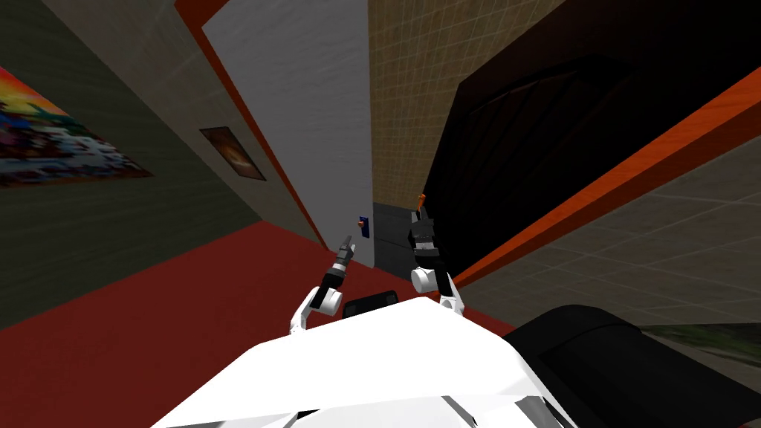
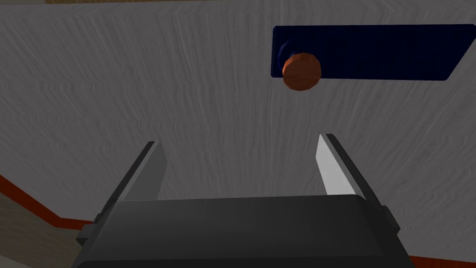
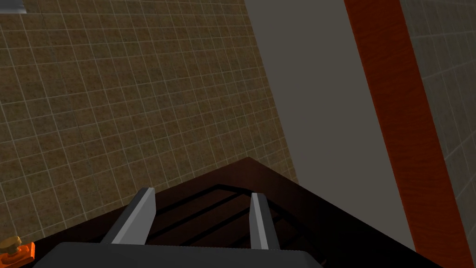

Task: Push the door open

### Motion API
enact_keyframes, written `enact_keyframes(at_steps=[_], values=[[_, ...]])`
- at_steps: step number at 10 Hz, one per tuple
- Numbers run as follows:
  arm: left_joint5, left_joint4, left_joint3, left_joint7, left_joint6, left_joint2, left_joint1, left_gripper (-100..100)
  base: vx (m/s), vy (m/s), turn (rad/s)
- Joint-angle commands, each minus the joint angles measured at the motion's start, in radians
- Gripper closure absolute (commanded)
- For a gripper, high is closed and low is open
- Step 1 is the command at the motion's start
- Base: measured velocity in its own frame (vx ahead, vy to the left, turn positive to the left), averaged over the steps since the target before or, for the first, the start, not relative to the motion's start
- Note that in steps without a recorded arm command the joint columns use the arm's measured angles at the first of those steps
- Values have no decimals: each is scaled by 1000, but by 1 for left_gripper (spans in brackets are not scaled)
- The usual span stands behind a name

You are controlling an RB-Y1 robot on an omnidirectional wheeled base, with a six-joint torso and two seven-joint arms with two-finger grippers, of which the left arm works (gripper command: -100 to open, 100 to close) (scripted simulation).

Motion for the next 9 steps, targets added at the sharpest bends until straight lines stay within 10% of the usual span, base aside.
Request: enact_keyframes(at_steps=[1, 9], values=[[-2, 36, -17, 5, -1, 7, -16, -100, 101, 134, -111], [-7, 150, -60, 14, 7, 15, -76, -100, 110, 90, -93]])
